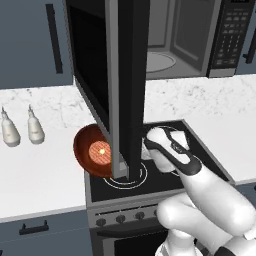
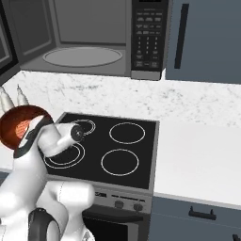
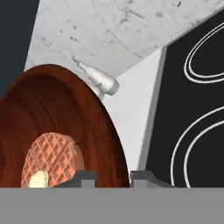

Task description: Open the microwave, place the bowl with waffle inside the microwave, then close the microwave door and turn it on.

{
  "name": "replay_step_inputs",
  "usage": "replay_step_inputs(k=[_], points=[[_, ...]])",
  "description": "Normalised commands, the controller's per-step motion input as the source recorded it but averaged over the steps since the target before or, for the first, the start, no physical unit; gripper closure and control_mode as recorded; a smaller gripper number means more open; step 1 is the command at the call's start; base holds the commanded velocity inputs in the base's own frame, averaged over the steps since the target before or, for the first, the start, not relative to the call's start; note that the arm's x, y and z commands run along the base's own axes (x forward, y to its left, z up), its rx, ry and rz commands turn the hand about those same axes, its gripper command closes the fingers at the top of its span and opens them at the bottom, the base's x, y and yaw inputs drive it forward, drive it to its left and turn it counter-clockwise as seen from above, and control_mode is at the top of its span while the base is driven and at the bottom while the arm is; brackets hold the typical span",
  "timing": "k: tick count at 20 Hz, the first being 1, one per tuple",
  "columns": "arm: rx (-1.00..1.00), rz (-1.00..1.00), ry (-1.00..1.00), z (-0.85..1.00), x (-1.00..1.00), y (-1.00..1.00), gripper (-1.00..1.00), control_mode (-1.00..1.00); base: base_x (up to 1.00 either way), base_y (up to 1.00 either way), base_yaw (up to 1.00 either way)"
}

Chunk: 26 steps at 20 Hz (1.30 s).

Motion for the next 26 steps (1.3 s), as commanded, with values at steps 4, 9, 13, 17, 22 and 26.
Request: replay_step_inputs(k=[4, 9, 13, 17, 22, 26], points=[[0.09, -0.13, 0.00, 1.00, 0.00, -1.00, 1.00, -1.00, 0.00, 0.00, 0.00], [0.08, -0.13, 0.00, 1.00, -0.02, -0.94, 1.00, -1.00, 0.00, 0.00, 0.00], [0.02, -0.16, 0.00, 0.96, -0.03, -0.75, 1.00, -1.00, 0.00, 0.00, 0.00], [0.00, -0.15, 0.00, 0.86, -0.05, -0.42, 1.00, -1.00, 0.00, 0.00, 0.00], [0.00, -0.14, 0.00, 0.87, -0.03, -0.17, 1.00, -1.00, 0.00, 0.00, 0.00], [0.00, -0.26, 0.21, 0.63, 0.33, -0.02, 1.00, -1.00, 0.00, 0.00, 0.00]])
